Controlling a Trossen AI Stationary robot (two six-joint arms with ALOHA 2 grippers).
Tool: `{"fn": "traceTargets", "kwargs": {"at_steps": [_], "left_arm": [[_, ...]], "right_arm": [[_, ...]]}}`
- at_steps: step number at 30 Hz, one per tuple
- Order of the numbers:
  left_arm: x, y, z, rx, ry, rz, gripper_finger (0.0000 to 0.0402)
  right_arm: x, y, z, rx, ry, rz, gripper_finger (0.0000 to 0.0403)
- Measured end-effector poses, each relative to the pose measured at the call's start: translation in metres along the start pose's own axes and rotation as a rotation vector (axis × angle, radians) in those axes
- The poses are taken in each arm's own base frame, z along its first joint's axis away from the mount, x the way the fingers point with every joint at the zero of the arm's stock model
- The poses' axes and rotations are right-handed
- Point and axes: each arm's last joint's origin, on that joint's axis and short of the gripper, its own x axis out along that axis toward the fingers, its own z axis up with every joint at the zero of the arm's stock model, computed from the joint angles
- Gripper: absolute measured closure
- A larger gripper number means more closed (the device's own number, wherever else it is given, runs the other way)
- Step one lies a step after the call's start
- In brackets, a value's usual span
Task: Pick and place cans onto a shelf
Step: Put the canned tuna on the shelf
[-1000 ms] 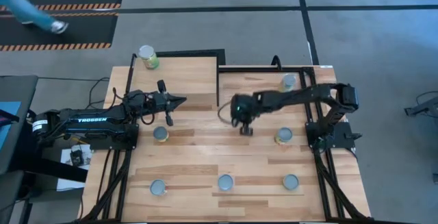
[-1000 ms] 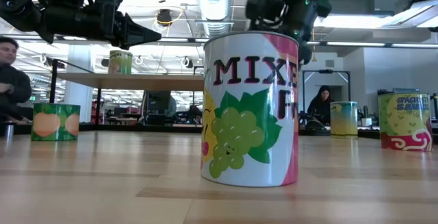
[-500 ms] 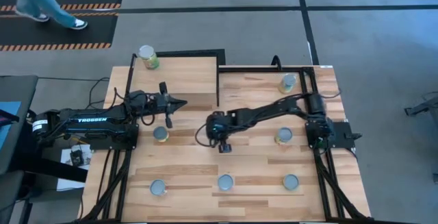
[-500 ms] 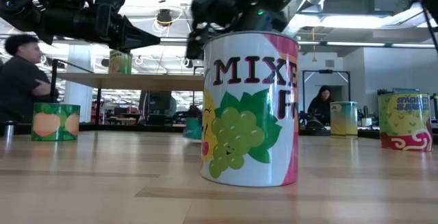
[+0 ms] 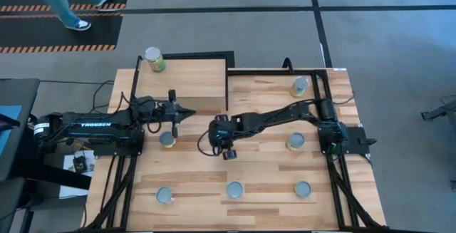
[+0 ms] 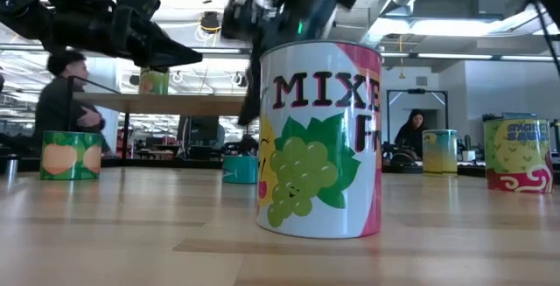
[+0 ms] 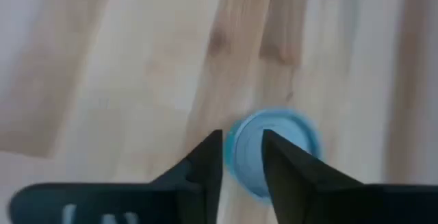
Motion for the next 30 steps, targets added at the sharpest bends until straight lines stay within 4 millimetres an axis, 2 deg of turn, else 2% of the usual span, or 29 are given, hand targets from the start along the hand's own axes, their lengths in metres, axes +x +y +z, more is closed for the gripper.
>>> {"fn": "traceTargets", "kwargs": {"at_steps": [2, 4, 7, 10, 11, 15, 20, 25, 30], "left_arm": [[0.001, -0.004, 0.002, 0.001, 0.000, -0.041, 0.0400], [0.002, -0.008, 0.005, 0.004, 0.006, -0.068, 0.0400], [0.004, -0.013, 0.012, 0.008, 0.010, -0.106, 0.0401], [0.005, -0.019, 0.015, 0.012, 0.004, -0.131, 0.0401], [0.005, -0.020, 0.017, 0.011, 0.003, -0.138, 0.0401], [0.009, -0.025, 0.021, 0.006, 0.054, -0.130, 0.0401], [0.021, -0.032, 0.024, 0.004, 0.105, -0.158, 0.0401], [0.043, -0.040, 0.025, 0.003, 0.173, -0.176, 0.0401], [0.066, -0.047, 0.023, -0.005, 0.257, -0.202, 0.0401]], "right_arm": [[-0.021, 0.001, 0.003, 0.000, -0.008, 0.017, 0.0267], [-0.034, 0.003, 0.002, -0.005, -0.013, 0.032, 0.0274], [-0.044, 0.006, -0.011, -0.003, -0.016, 0.036, 0.0319], [-0.045, 0.008, -0.031, 0.028, -0.083, 0.025, 0.0382], [-0.045, 0.007, -0.038, 0.051, -0.105, 0.019, 0.0390], [-0.048, 0.005, -0.067, 0.140, -0.237, -0.021, 0.0383], [-0.053, -0.004, -0.101, 0.217, -0.457, -0.078, 0.0397], [-0.055, -0.012, -0.133, 0.288, -0.641, -0.147, 0.0393], [-0.055, -0.012, -0.158, 0.305, -0.735, -0.181, 0.0398]]}}
